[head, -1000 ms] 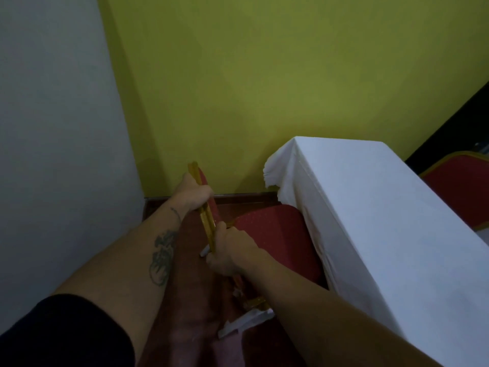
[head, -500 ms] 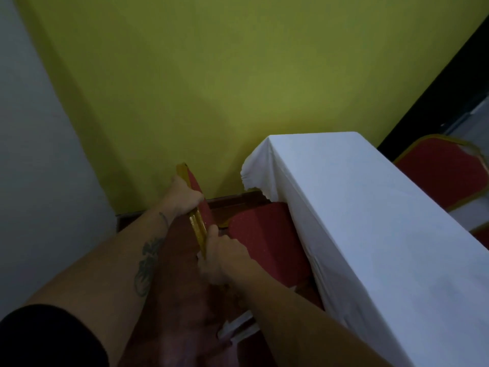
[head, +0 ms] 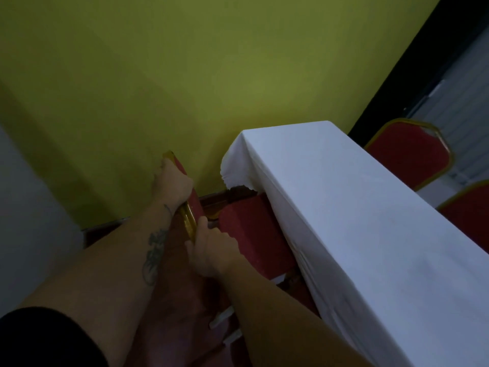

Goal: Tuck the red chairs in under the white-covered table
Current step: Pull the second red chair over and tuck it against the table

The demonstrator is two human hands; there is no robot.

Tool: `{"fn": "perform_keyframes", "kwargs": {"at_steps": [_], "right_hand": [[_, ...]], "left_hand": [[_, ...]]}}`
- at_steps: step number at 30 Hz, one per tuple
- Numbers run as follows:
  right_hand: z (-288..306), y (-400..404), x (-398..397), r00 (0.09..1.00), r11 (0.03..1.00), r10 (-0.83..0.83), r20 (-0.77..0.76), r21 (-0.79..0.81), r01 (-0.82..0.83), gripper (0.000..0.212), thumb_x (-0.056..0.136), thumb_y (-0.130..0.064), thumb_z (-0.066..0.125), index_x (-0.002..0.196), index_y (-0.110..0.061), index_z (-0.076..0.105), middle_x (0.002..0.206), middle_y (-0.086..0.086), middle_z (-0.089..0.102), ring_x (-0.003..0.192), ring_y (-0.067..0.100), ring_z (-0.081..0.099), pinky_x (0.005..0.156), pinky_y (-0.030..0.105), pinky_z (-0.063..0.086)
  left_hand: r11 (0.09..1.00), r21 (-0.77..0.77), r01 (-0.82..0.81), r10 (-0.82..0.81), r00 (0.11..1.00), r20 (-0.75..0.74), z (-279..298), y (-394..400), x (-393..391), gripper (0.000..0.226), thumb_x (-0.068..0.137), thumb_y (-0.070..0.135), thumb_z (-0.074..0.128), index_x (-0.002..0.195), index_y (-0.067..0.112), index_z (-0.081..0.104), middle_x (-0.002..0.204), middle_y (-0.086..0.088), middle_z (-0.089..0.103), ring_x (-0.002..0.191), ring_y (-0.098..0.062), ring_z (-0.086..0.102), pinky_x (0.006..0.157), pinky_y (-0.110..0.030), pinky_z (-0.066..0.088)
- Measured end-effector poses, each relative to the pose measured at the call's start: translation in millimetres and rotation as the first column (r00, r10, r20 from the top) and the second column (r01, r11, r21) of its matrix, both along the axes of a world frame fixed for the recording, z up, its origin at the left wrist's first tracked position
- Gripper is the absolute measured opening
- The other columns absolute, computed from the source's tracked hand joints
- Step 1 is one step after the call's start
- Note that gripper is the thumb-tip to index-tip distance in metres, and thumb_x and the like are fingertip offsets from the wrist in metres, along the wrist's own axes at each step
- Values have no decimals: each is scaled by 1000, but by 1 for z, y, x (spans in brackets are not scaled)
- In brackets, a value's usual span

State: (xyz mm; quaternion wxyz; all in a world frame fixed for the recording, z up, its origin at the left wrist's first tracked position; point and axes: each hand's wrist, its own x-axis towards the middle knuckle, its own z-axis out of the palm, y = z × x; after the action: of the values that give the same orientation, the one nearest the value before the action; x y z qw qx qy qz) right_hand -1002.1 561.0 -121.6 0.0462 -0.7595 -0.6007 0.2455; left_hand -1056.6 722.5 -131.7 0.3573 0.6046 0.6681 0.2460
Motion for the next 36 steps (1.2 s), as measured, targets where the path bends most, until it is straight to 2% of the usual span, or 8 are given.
{"fn": "perform_keyframes", "kwargs": {"at_steps": [5,18,21,23,26,29,32,36], "right_hand": [[-8,3,-8,998,997,-63,-10,52,63,37,105,-38,44,131,-14,34,126,19,63,114,41,62,83,47,40],[7,-132,37,999,915,-26,-34,-403,10,46,89,-22,59,132,-14,48,129,14,54,115,33,57,94,42,51],[6,-172,43,998,912,-49,-32,-409,32,47,89,-29,57,133,-13,50,132,13,57,116,31,58,98,42,50],[8,-197,44,999,921,-46,-22,-389,34,55,90,-35,57,140,-16,46,138,12,55,119,31,57,99,41,49],[7,-233,41,998,950,-17,66,-311,37,59,89,-32,67,138,-15,40,139,11,53,124,32,55,99,41,48],[5,-259,34,986,987,-41,162,-146,65,46,97,-27,58,136,-9,42,135,11,60,119,29,62,91,35,47],[9,-256,34,989,997,-18,150,-68,29,12,97,-21,56,96,-19,44,125,9,64,112,27,64,78,32,40],[11,-228,31,993,995,-53,104,-82,62,25,95,-25,60,115,-11,56,123,9,64,112,31,64,81,37,43]], "left_hand": [[983,44,179,-177,983,-47,-17,-9,-14,101,88,30,62,163,15,-4,158,-20,39,136,-43,47,110,-52,44],[962,-26,273,-269,958,98,-12,-107,-30,108,94,26,58,154,30,-32,137,-11,52,103,-37,66,91,-54,58],[974,-30,225,-219,966,137,-20,-132,-28,107,94,23,60,158,24,-26,136,-9,53,114,-37,62,100,-51,54],[977,-66,202,-189,968,166,-27,-142,-28,100,83,23,68,161,19,6,126,-4,61,112,-35,63,100,-49,54],[975,-115,191,-168,968,187,-23,-156,-29,49,77,17,72,123,20,54,108,-8,69,102,-33,67,90,-47,59],[967,-163,195,-156,962,224,-5,-174,-26,28,94,3,57,121,11,58,117,-16,66,101,-33,63,83,-41,53],[957,-207,202,-162,967,196,-2,-176,-26,23,101,8,50,123,8,57,116,-15,59,87,-25,58,81,-40,50],[970,-173,170,-169,985,20,3,-172,-14,31,104,18,51,74,14,48,100,-15,55,97,-35,60,98,-51,55]]}}
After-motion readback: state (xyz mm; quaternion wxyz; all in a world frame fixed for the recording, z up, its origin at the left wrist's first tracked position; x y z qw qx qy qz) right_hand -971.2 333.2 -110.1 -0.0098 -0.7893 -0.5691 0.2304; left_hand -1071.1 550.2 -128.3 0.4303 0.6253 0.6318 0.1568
